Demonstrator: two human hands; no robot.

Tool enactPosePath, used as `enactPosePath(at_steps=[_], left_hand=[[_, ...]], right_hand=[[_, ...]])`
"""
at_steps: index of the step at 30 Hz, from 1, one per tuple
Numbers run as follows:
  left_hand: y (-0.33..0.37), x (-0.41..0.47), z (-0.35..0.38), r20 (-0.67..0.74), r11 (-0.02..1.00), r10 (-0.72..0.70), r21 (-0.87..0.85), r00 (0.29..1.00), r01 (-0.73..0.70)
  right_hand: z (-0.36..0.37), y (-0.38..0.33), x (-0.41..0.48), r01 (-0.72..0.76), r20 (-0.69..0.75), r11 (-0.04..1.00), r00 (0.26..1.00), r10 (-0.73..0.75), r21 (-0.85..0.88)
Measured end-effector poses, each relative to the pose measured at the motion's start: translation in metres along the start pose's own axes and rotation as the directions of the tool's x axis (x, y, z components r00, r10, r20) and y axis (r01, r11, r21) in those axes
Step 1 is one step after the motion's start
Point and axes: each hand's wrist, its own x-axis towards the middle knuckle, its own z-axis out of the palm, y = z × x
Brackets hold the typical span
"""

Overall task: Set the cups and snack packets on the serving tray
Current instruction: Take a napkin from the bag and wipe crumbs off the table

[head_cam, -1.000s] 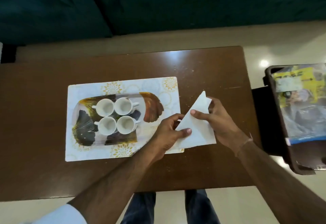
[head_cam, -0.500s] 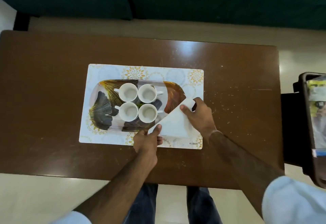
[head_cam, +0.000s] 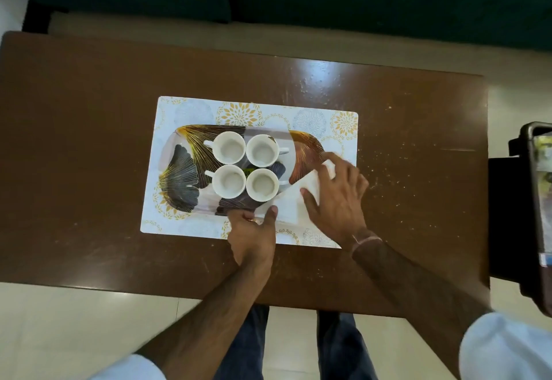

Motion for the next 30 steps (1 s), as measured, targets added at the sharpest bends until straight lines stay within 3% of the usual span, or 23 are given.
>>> enactPosePath(at_steps=[2,4,8,12,19,30], left_hand=[[-0.002,0.001,-0.002,0.044,0.999,-0.02,0.03,0.999,0.019],[-0.001,0.004,-0.005,0.065,0.999,-0.032,0.041,0.997,0.029],[0.002,0.004,-0.013,0.059,0.998,0.018,0.064,0.998,-0.021],[0.006,-0.014,-0.017,0.132,0.96,0.188,0.185,0.973,-0.211],[0.068,-0.041,0.024,0.405,0.793,0.507,0.126,0.76,-0.596],[0.145,-0.1,0.149,0.611,0.594,0.596,0.1,0.52,-0.798]], right_hand=[[0.003,0.003,-0.005,0.117,0.163,0.99,0.981,-0.102,-0.084],[0.004,0.005,-0.007,0.126,0.233,0.987,0.967,-0.1,-0.099],[0.001,0.002,-0.007,0.099,0.185,0.992,0.979,-0.082,-0.084],[-0.007,0.01,-0.013,0.009,0.168,1.0,0.986,-0.007,-0.009],[-0.033,0.053,-0.014,-0.12,0.144,0.985,0.984,0.101,0.124],[-0.086,0.195,-0.027,-0.335,0.022,0.927,0.941,0.337,0.17]])
